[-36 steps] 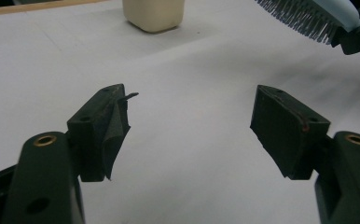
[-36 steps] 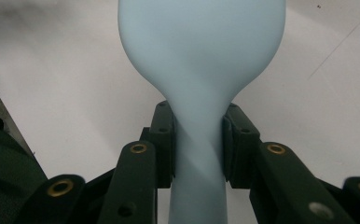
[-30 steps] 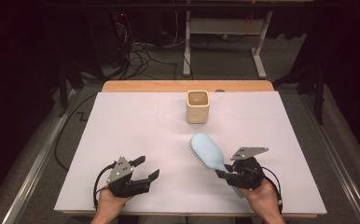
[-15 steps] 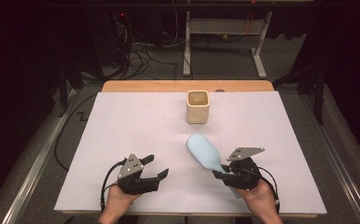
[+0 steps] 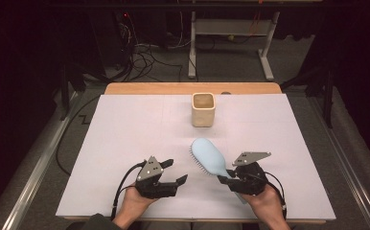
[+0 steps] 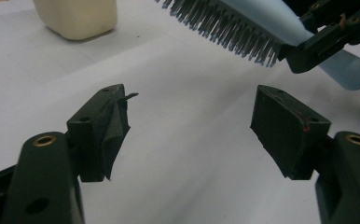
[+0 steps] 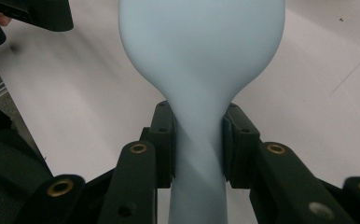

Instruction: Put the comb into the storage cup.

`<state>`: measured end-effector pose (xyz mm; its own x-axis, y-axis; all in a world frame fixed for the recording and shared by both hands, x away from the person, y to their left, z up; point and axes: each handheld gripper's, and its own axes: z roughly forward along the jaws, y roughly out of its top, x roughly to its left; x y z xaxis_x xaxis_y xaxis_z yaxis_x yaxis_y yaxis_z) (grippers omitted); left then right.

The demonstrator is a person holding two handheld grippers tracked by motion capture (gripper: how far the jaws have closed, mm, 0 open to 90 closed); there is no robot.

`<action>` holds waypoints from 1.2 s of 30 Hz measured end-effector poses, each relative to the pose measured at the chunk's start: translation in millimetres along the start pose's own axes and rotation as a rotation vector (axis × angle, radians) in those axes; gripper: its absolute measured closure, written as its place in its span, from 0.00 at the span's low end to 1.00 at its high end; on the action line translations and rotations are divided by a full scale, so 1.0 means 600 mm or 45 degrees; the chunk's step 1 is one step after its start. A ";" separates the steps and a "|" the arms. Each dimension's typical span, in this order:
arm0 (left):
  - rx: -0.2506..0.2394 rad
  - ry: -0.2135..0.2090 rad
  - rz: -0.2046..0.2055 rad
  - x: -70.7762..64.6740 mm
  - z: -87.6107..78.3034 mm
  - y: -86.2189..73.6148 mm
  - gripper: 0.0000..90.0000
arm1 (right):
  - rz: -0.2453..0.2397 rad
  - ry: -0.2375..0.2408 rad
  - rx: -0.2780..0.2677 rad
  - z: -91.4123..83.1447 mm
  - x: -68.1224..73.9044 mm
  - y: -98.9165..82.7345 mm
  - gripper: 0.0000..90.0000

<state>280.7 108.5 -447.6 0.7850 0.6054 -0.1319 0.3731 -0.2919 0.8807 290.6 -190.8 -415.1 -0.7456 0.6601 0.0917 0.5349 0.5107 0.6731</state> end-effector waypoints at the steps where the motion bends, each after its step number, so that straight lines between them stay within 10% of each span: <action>1: -0.002 -0.008 0.001 -0.001 0.004 0.003 0.31 | -0.002 0.000 -0.001 0.000 0.000 0.000 0.78; 36: 0.033 -0.146 -0.010 -0.032 0.062 0.046 0.18 | -0.038 -0.010 -0.046 -0.005 0.009 0.001 0.78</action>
<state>294.4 61.2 -437.7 0.8330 0.5192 -0.1912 0.3909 -0.3078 0.8674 285.8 -188.6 -412.3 -0.7579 0.6491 0.0657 0.4975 0.5098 0.7018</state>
